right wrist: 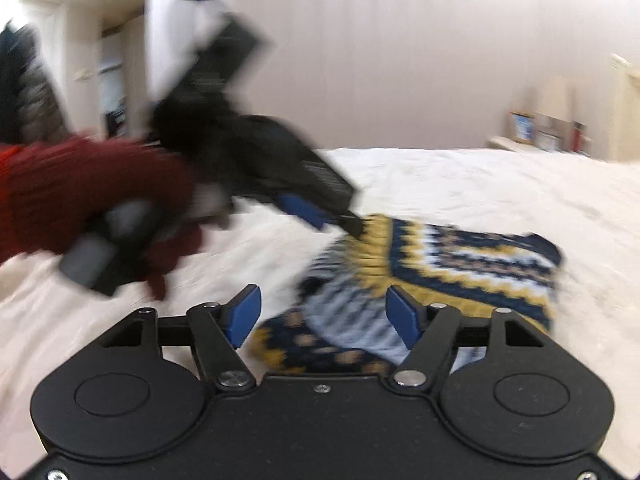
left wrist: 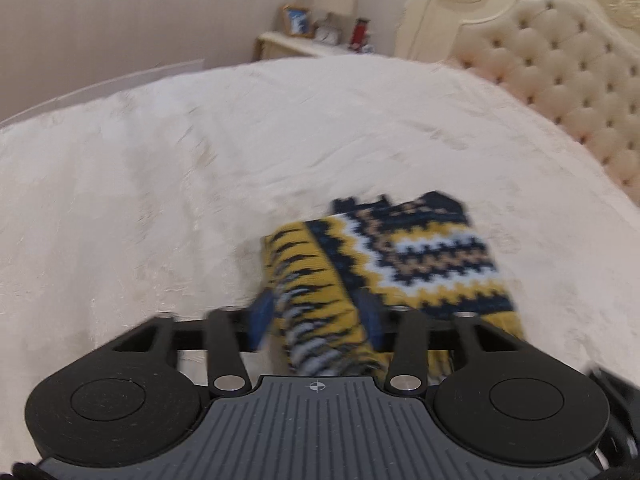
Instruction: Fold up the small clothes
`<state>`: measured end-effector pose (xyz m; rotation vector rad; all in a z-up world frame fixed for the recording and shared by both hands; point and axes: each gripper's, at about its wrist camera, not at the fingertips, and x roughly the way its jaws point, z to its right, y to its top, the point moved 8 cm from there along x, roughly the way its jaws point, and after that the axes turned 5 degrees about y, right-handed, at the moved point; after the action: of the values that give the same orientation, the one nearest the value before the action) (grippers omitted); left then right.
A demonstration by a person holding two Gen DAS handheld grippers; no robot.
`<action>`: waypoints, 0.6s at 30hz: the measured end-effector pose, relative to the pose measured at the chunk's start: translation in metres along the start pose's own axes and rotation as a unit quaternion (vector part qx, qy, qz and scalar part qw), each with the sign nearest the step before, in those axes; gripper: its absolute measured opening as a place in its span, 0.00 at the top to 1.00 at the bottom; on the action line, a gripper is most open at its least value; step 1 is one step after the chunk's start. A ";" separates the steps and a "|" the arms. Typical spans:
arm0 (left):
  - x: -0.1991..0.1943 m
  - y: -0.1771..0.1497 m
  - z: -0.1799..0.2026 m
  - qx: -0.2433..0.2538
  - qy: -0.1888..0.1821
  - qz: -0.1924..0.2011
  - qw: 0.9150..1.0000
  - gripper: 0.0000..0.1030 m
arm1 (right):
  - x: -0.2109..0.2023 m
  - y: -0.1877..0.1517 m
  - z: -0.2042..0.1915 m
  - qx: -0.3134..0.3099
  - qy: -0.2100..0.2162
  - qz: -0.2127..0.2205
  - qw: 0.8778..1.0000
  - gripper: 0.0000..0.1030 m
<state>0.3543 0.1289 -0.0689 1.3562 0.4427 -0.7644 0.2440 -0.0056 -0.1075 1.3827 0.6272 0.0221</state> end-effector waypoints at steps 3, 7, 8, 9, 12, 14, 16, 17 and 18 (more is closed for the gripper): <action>-0.012 -0.006 0.014 0.010 -0.015 0.010 1.000 0.30 | -0.007 0.000 0.031 0.061 -0.038 0.005 0.997 0.24; -0.015 -0.019 0.032 0.017 -0.023 0.002 1.000 0.14 | -0.017 -0.007 0.072 0.144 -0.071 0.001 0.987 0.12; -0.014 -0.023 0.035 0.019 -0.023 0.000 1.000 0.13 | -0.021 -0.009 0.080 0.170 -0.072 0.003 0.983 0.10; -0.012 -0.027 0.038 0.024 -0.023 -0.003 0.999 0.13 | -0.024 -0.012 0.089 0.200 -0.072 0.005 0.977 0.10; -0.006 -0.039 0.044 0.030 -0.017 -0.013 0.999 0.06 | -0.029 -0.024 0.117 0.272 -0.072 0.005 0.960 0.08; -0.001 -0.048 0.045 0.029 -0.013 -0.022 0.999 0.06 | -0.028 -0.030 0.132 0.302 -0.070 0.004 0.951 0.08; 0.007 -0.056 0.042 0.028 0.000 -0.035 0.999 0.06 | -0.028 -0.037 0.142 0.323 -0.071 0.003 0.944 0.08; 0.012 -0.060 0.037 0.028 0.011 -0.043 0.999 0.06 | -0.029 -0.039 0.144 0.332 -0.069 0.003 0.941 0.08; 0.018 -0.064 0.031 0.026 0.024 -0.050 0.998 0.06 | -0.028 -0.042 0.148 0.339 -0.068 0.003 0.938 0.08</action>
<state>0.3161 0.0926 -0.1204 1.4117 0.5339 -0.8313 0.2690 -0.1586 -0.1267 2.0313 0.5331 -0.3099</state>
